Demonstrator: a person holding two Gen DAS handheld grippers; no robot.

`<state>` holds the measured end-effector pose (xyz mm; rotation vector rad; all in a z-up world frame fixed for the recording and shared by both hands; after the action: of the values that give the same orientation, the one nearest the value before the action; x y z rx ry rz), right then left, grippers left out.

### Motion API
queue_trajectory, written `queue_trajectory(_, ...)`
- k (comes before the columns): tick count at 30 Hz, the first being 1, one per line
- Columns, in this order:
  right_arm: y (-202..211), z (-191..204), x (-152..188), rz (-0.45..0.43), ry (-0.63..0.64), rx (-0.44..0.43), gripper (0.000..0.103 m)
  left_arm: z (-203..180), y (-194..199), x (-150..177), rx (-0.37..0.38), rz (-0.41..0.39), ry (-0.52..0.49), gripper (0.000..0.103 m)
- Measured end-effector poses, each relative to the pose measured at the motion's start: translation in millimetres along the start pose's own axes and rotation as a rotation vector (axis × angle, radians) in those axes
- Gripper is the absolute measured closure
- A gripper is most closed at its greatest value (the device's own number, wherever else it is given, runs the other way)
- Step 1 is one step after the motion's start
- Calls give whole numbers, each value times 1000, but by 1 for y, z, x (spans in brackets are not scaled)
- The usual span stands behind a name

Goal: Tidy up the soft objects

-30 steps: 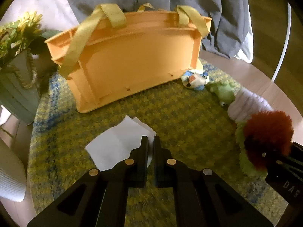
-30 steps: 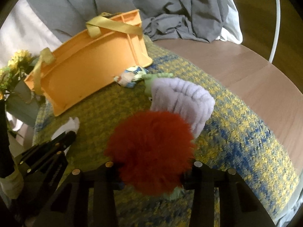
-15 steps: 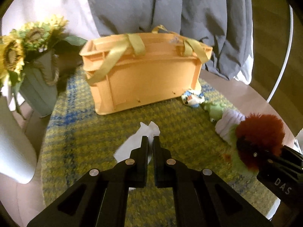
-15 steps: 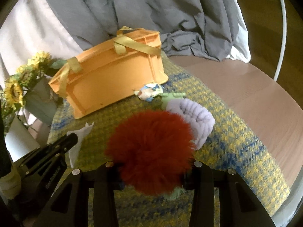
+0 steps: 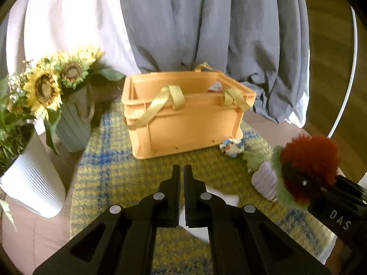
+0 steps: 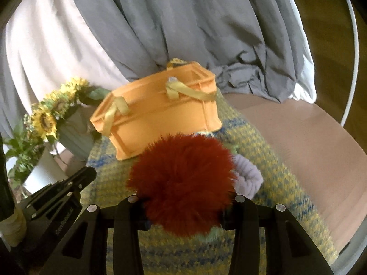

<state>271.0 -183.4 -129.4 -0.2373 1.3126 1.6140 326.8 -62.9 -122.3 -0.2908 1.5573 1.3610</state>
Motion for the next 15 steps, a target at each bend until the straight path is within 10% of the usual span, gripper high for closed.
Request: queue_trajectory(15,-3,-16,-4,37,19,-11,61,-24,-8,26,37,80,27,89)
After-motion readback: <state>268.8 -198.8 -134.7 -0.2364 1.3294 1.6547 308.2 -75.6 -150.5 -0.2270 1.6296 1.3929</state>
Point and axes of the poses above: each gripper's, at about its wrist camera, not at the fingertips, and y roughly against the way its jaws point, z to its left, x to its underside, the point moved 9 cm from there along -y, roughly the way its jaws point, and after that the axes turned 14 degrees about -y, right-handed, at the moved point
